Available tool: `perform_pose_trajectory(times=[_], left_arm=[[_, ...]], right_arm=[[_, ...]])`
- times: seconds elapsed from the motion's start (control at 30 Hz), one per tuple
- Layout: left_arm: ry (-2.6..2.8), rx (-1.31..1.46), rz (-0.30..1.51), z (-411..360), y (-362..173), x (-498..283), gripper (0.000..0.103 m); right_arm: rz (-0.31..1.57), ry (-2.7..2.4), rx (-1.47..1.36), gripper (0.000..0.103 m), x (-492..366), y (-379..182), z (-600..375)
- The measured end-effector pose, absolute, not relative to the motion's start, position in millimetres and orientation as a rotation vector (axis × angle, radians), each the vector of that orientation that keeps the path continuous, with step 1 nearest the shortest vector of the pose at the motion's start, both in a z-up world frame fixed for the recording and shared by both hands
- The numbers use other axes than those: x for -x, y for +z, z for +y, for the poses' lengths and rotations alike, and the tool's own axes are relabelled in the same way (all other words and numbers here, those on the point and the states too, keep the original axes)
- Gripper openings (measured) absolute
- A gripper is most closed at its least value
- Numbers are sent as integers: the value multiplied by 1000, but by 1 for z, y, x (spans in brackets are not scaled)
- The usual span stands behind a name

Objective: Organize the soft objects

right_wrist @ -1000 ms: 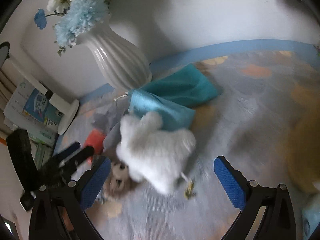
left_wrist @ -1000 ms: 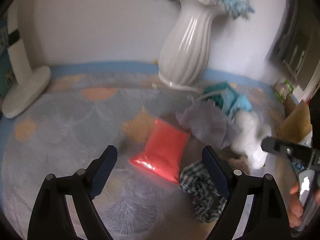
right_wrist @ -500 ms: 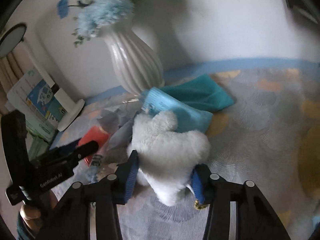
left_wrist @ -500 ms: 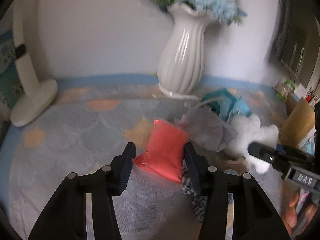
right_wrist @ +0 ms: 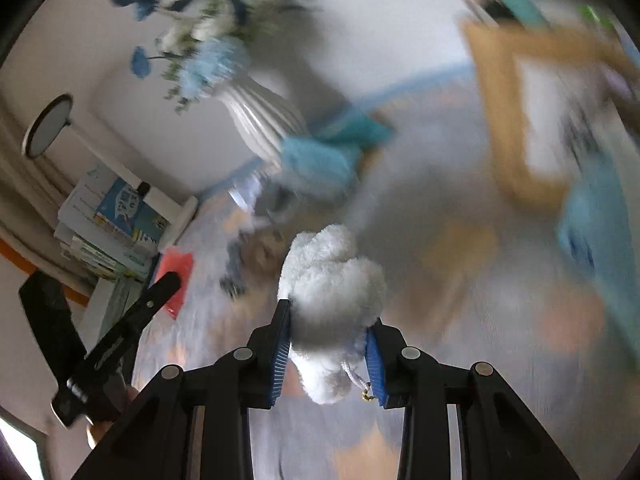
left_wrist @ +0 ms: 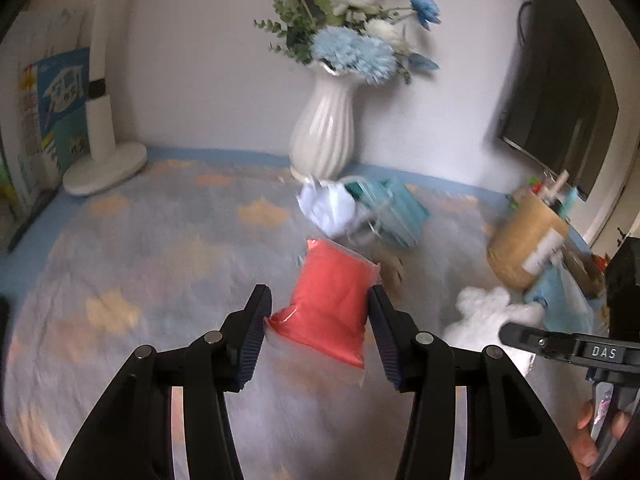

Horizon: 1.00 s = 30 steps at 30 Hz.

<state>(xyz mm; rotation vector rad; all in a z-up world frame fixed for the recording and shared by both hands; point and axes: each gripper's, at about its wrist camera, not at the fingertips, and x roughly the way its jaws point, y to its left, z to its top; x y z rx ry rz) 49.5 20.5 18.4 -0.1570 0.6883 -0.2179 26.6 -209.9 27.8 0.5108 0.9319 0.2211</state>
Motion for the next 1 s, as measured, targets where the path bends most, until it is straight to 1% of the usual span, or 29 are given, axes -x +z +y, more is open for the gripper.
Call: perform_pose_trajectory(times=[0.13, 0.17, 0.2, 0.23, 0.27, 0.3, 0.33, 0.43, 0.47, 0.5, 0.73, 0.93, 1.0], left_arm=[[-211, 179, 726, 22, 3, -40, 47], [-209, 189, 729, 25, 1, -38, 47], [-207, 196, 721, 27, 1, -36, 47], [-208, 203, 706, 29, 2, -35, 47], [-209, 206, 704, 30, 1, -35, 47], [-205, 205, 717, 28, -1, -37, 47], [-198, 196, 731, 26, -3, -38, 47], [-193, 135, 716, 15, -2, -36, 48], [-193, 100, 709, 9, -1, -34, 48], [-189, 70, 704, 3, -1, -33, 48], [-181, 28, 699, -2, 0, -32, 48], [-194, 44, 706, 0, -1, -34, 48], [-196, 49, 708, 1, -2, -34, 48]], right_arm=[[985, 219, -544, 35, -5, 18, -211], [1003, 226, -539, 39, -2, 17, -212], [1024, 230, -524, 50, 4, 17, -212], [1032, 229, -503, 57, 10, 18, -213], [1023, 219, -473, 68, 17, 22, -214], [1004, 200, -442, 73, 24, 26, -214], [989, 183, -413, 75, 28, 29, -215], [942, 162, -314, 84, 37, 42, -216], [934, 162, -287, 89, 37, 45, -215], [926, 166, -247, 91, 35, 48, -211], [969, 219, -48, 92, 9, 34, -174], [948, 125, 14, 92, -16, 16, -166], [952, 121, -9, 90, -20, 8, -171]])
